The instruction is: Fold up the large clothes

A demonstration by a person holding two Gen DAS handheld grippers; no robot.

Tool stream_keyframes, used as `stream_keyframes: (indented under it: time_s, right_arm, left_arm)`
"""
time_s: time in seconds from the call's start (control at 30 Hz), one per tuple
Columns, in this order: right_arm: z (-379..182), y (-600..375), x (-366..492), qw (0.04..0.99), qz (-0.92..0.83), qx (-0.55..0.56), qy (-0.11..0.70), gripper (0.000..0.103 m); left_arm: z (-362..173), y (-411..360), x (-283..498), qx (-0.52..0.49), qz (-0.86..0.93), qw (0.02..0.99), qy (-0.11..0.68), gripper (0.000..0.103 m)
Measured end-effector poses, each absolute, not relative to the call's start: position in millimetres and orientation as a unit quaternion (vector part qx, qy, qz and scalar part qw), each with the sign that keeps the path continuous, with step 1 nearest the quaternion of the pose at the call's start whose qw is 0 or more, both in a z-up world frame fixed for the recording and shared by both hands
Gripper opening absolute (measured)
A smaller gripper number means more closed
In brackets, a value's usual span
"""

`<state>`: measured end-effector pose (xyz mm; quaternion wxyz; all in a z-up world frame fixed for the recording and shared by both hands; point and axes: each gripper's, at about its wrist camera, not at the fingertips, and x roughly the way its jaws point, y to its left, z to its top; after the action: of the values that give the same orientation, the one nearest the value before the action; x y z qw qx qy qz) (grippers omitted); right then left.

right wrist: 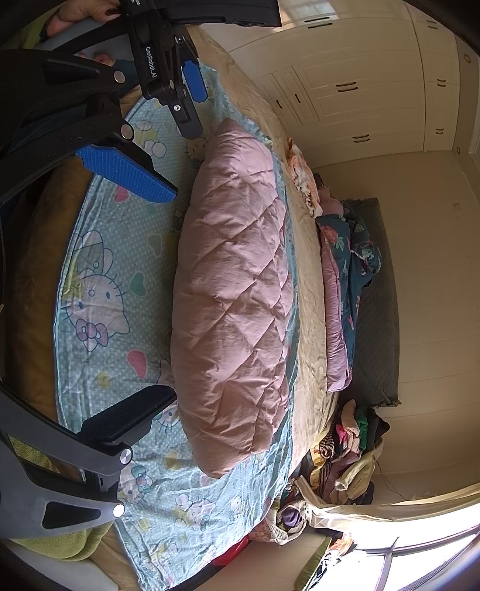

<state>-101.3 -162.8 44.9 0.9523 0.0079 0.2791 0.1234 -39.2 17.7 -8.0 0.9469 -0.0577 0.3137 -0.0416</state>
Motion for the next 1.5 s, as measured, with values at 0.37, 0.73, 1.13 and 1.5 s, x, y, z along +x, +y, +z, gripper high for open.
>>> stream_keyframes:
  time_s: [0.37, 0.73, 1.13, 1.5]
  right_arm:
    - [45.9, -161.6, -101.8, 0.953, 0.124, 0.006, 0.278, 0.099]
    - [45.9, -160.8, -102.0, 0.953, 0.124, 0.005, 0.277, 0.099]
    - [48.0, -161.6, -103.2, 0.954, 0.123, 0.003, 0.274, 0.099]
    - [62.6, -206.4, -108.3, 0.962, 0.092, 0.049, 0.251, 0.099]
  left_arm:
    - [-7.8, 18.5, -39.2, -0.058, -0.042, 0.947, 0.313, 0.094]
    - [-7.9, 19.2, -39.8, -0.059, -0.042, 0.947, 0.312, 0.094]
    - [-7.1, 13.6, -39.7, -0.058, -0.045, 0.947, 0.313, 0.094]
    - [-8.9, 32.9, -35.3, -0.082, -0.021, 0.945, 0.317, 0.094]
